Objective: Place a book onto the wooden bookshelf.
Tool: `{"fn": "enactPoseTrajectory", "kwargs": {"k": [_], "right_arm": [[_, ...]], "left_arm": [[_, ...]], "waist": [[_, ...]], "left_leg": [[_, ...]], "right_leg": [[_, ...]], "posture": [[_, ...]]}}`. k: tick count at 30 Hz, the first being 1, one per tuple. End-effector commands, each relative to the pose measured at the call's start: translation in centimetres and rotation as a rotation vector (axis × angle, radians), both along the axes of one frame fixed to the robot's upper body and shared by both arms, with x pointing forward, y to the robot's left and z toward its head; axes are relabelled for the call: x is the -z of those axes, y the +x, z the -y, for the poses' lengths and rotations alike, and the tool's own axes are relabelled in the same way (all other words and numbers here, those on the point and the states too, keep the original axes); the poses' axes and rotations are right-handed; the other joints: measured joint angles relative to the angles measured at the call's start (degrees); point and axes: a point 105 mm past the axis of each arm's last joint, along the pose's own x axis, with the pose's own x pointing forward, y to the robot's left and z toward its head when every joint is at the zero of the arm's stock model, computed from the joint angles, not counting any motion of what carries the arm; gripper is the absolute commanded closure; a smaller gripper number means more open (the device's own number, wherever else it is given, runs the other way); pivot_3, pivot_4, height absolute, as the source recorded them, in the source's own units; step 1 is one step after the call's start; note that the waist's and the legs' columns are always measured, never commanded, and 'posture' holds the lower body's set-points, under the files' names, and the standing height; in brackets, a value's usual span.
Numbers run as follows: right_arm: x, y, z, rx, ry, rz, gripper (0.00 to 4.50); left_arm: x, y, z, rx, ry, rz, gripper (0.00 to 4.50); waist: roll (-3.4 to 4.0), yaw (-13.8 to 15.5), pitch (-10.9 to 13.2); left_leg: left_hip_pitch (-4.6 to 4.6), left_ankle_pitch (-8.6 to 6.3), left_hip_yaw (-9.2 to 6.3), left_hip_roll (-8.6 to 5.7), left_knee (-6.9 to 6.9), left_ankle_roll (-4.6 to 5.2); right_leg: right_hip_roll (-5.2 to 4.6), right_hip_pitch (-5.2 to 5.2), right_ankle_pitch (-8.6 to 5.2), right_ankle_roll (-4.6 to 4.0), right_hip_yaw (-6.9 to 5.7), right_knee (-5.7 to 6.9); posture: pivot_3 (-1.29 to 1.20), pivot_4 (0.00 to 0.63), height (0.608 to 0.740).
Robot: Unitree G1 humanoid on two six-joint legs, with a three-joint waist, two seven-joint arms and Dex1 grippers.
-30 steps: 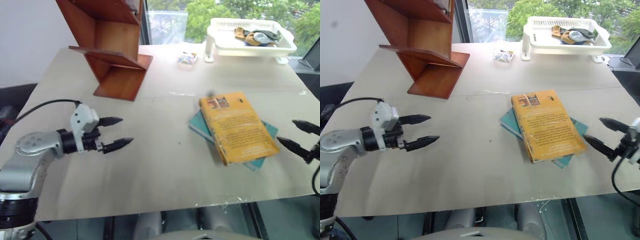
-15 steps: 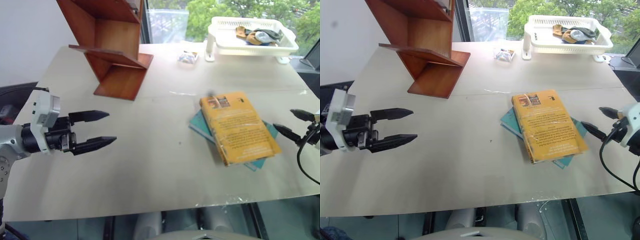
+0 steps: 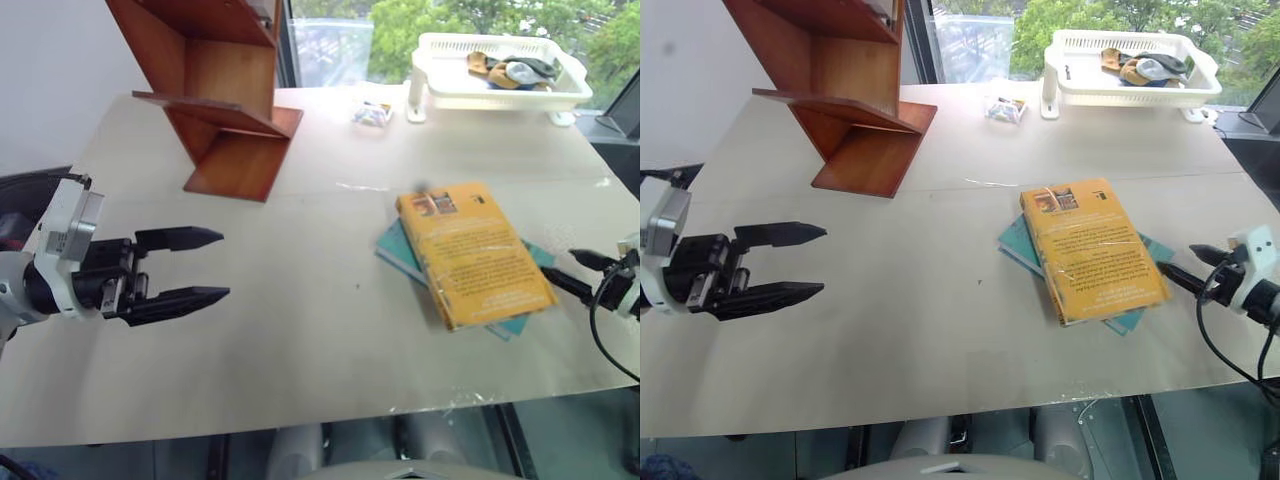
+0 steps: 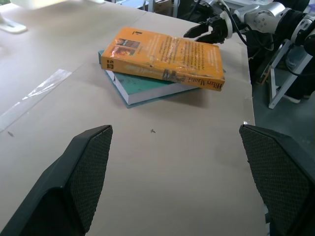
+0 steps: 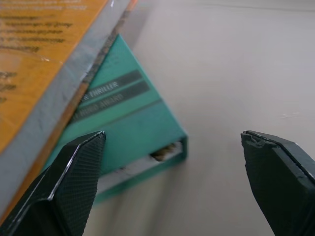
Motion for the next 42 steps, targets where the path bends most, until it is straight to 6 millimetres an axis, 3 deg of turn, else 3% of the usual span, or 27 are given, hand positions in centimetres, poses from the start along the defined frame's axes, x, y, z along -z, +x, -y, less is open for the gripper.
{"fn": "enactPoseTrajectory", "kwargs": {"k": [1,5,15,26,30,34,39,42], "right_arm": [[-1.0,-0.2,-1.0,-0.020,-0.021,0.015,0.00],[-1.1,-0.3,-2.6,-0.028,0.059,0.016,0.00],[0.2,-0.2,-6.4,-0.051,0.169,-0.003,0.00],[0.4,1.3,-11.9,-0.167,0.145,0.035,0.00],[0.2,1.7,-11.9,-0.172,0.105,0.050,0.00],[-1.3,1.5,-10.2,-0.178,0.024,0.109,0.00],[-2.8,1.5,-9.7,-0.246,-0.139,0.212,0.00],[-3.3,2.5,-9.6,-0.242,-0.215,0.266,0.00]], "left_arm": [[-0.7,0.4,0.3,0.021,0.024,0.044,0.09],[-0.6,0.3,1.1,0.046,0.024,0.047,0.09],[-0.6,0.6,0.9,0.045,0.042,0.049,0.09],[-0.7,0.9,0.7,0.038,0.058,0.058,0.09],[-0.5,0.7,0.7,0.031,0.058,0.059,0.09],[-0.3,0.6,0.6,0.020,0.054,0.061,0.09],[-0.1,0.6,0.7,0.019,0.049,0.059,0.09],[-0.1,0.8,0.8,0.021,0.045,0.056,0.09]], "waist": [[0.00,0.13,0.00],[-0.01,0.09,0.00],[-0.01,0.01,0.00],[-0.03,-0.06,-0.01],[-0.04,-0.01,-0.01],[-0.03,0.02,0.00],[-0.03,0.09,0.01],[-0.03,-0.11,0.01]], "left_leg": [[0.00,0.00,0.01,0.00,0.00,0.00],[-0.02,-0.01,0.00,0.00,0.00,0.01],[-0.02,-0.01,-0.01,0.01,0.00,0.02],[-0.01,-0.01,-0.01,0.02,0.00,0.02],[-0.02,-0.01,-0.01,0.02,0.00,0.02],[-0.02,-0.02,0.00,0.01,0.00,0.02],[-0.02,-0.02,-0.01,0.01,0.00,0.02],[-0.02,-0.02,0.00,0.01,0.00,0.03]], "right_leg": [[0.00,0.00,0.00,0.00,0.00,0.00],[0.00,0.00,0.00,0.00,-0.01,-0.01],[0.02,-0.01,0.00,0.00,0.00,0.01],[0.04,-0.02,0.00,0.00,0.00,0.02],[0.03,-0.02,0.00,0.00,-0.01,0.02],[0.02,-0.02,0.00,0.00,-0.01,0.02],[0.02,-0.02,0.00,0.00,-0.03,0.02],[0.03,-0.02,0.00,0.00,-0.02,0.02]], "posture": [[0.00,0.150,0.740],[0.00,0.150,0.740],[0.00,0.150,0.740],[0.00,0.150,0.740],[0.00,0.150,0.740],[0.00,0.150,0.740],[0.00,0.150,0.740],[0.00,0.150,0.740]]}}
